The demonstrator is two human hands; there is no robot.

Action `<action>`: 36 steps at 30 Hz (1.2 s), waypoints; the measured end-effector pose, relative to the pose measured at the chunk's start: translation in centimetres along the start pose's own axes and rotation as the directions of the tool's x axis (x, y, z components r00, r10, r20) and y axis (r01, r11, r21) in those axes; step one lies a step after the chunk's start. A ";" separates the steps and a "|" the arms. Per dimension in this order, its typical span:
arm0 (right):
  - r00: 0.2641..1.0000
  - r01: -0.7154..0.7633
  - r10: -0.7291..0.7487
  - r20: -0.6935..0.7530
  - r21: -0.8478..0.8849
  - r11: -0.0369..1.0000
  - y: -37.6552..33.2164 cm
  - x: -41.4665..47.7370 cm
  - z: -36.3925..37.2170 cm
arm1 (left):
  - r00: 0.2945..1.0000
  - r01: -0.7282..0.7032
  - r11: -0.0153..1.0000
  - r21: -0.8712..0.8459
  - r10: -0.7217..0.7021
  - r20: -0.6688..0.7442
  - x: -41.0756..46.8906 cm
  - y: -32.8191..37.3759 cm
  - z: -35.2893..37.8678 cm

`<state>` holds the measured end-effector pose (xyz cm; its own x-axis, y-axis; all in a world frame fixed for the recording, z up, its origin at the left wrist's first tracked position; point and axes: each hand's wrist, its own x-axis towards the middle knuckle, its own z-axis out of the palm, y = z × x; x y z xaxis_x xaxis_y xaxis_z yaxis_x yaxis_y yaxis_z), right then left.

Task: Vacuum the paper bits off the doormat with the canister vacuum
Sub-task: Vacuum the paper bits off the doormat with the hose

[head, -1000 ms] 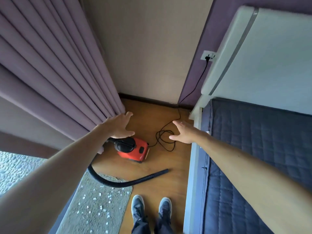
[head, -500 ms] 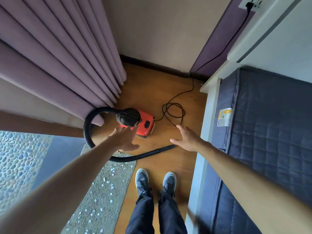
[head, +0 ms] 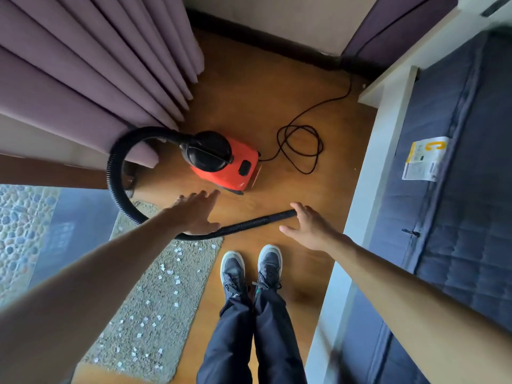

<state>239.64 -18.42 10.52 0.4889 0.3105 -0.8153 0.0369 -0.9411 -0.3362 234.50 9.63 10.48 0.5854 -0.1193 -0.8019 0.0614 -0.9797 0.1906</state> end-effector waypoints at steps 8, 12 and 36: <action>0.996 -0.017 0.033 0.084 -0.179 0.984 5.1 7.2 7.3 | 0.999 0.040 0.992 -0.117 -0.038 0.024 7.1 -0.7 8.5; 0.997 -0.033 0.049 0.066 -0.232 0.972 6.9 10.5 10.1 | 0.999 0.035 0.990 -0.140 -0.030 0.039 10.7 -0.9 12.0; 0.875 -0.478 0.463 0.144 0.411 0.776 7.6 28.1 23.1 | 0.999 0.029 0.998 0.052 -0.028 -0.021 21.0 -5.0 28.0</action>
<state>233.53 -13.71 -25.87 0.3194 -0.1443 -0.9365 -0.5632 -0.8237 -0.0651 223.86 7.50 -23.11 0.6006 -0.0883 -0.7947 0.0359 -0.9899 0.1372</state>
